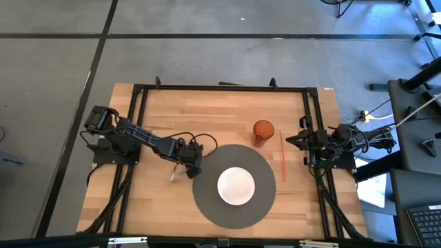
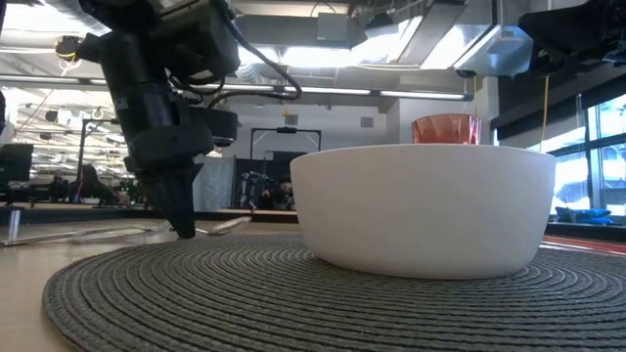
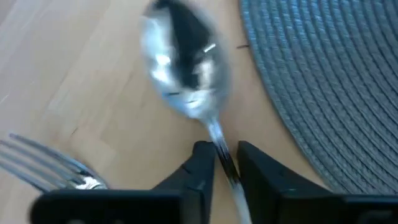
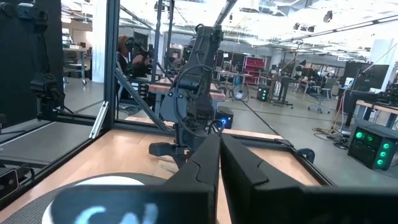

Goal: Pick & Place Utensil
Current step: Put the spoon into the white bowl

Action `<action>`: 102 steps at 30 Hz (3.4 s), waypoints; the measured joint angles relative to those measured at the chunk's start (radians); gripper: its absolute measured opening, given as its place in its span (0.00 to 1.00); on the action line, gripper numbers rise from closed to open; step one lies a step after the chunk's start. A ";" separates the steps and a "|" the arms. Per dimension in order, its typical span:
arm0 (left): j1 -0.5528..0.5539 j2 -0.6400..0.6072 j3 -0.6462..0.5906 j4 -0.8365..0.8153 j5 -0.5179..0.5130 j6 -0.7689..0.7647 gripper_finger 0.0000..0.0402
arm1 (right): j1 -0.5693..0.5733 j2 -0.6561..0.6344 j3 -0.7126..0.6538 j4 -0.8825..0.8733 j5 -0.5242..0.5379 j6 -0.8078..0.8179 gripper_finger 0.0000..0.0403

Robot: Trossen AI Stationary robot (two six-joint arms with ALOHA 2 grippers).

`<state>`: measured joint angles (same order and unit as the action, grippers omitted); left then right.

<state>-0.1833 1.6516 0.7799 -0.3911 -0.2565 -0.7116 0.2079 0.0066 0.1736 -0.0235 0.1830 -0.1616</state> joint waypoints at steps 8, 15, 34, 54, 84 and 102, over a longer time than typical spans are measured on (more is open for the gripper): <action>-0.007 0.001 -0.003 0.055 -0.031 0.072 0.04 | 0.000 0.000 0.000 0.000 0.000 0.000 0.04; -0.017 -0.023 0.024 0.054 -0.106 0.136 0.02 | 0.000 0.000 0.000 -0.001 0.000 0.000 0.04; -0.150 -0.646 -0.014 0.025 -0.292 0.438 0.02 | 0.000 0.000 0.000 -0.005 0.000 0.004 0.04; -0.111 -1.357 -0.505 0.235 -0.221 0.423 0.02 | 0.000 0.000 0.000 -0.004 0.000 0.004 0.04; -0.103 0.028 0.630 -0.319 -0.268 0.799 0.02 | 0.000 0.000 0.000 0.000 0.000 0.000 0.04; -0.263 0.540 1.069 -0.509 -0.514 1.309 0.02 | 0.000 0.000 0.000 0.003 -0.003 0.004 0.04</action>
<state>-0.4462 2.1914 1.8487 -0.9005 -0.7701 0.5974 0.2079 0.0063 0.1738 -0.0202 0.1801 -0.1577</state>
